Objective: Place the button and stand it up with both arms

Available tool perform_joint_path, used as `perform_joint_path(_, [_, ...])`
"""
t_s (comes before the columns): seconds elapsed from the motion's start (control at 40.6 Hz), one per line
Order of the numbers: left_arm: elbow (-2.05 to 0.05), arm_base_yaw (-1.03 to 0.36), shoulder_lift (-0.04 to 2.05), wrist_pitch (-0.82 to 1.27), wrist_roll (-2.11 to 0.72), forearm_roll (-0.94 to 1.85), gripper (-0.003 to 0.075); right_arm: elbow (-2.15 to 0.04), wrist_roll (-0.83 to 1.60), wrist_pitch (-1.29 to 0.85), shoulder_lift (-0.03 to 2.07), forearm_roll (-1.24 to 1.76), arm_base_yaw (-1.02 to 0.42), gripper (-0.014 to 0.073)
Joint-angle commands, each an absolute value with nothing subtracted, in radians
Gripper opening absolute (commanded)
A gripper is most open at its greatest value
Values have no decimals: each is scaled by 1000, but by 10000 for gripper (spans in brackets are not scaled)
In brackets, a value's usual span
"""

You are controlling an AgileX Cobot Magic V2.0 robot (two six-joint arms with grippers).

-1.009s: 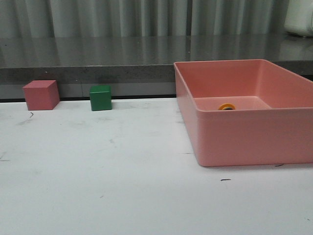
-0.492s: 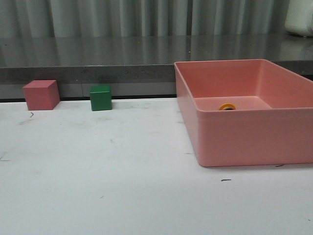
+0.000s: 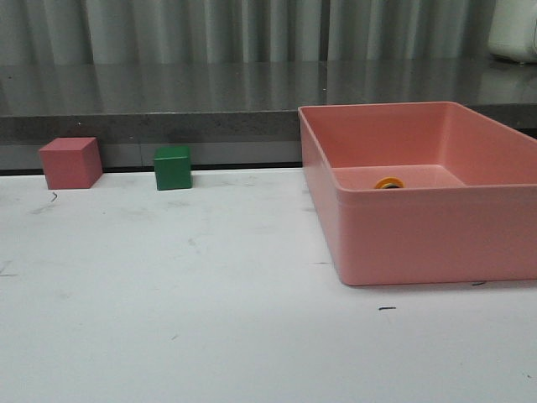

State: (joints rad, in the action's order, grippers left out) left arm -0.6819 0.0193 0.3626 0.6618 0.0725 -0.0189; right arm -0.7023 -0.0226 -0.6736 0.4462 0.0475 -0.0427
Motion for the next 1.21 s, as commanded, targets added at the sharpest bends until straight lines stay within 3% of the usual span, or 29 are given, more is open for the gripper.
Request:
perform_joint_path(0.0, [-715,23,409,623,76,-7,-20,-736,-20,-628,520,42,-38,-60])
perform_joint_path(0.246, [-715,23,458,621,76,-9,-20,-736,-20,-640,626,42,-38,-60])
perform_joint_path(0.344, [-715,23,462,619,76,-22,-11,-736,-8,-643,648,42,-38,-12])
perform_joint_path(0.443, [-715,23,462,617,76,-30,93,-736,6,-639,654,42,-38,200])
perform_joint_path(0.566, [-715,23,462,608,76,-34,363,-736,6,-639,655,42,-38,549])
perform_joint_path(0.64, [-715,23,462,608,76,-34,482,-736,6,-641,655,42,-38,654])
perform_joint_path(0.714, [-715,23,464,610,76,-34,507,-736,6,-641,655,43,-38,652])
perform_joint_path(1.181, [-715,23,464,608,76,-34,439,-928,54,-736,843,116,-94,644])
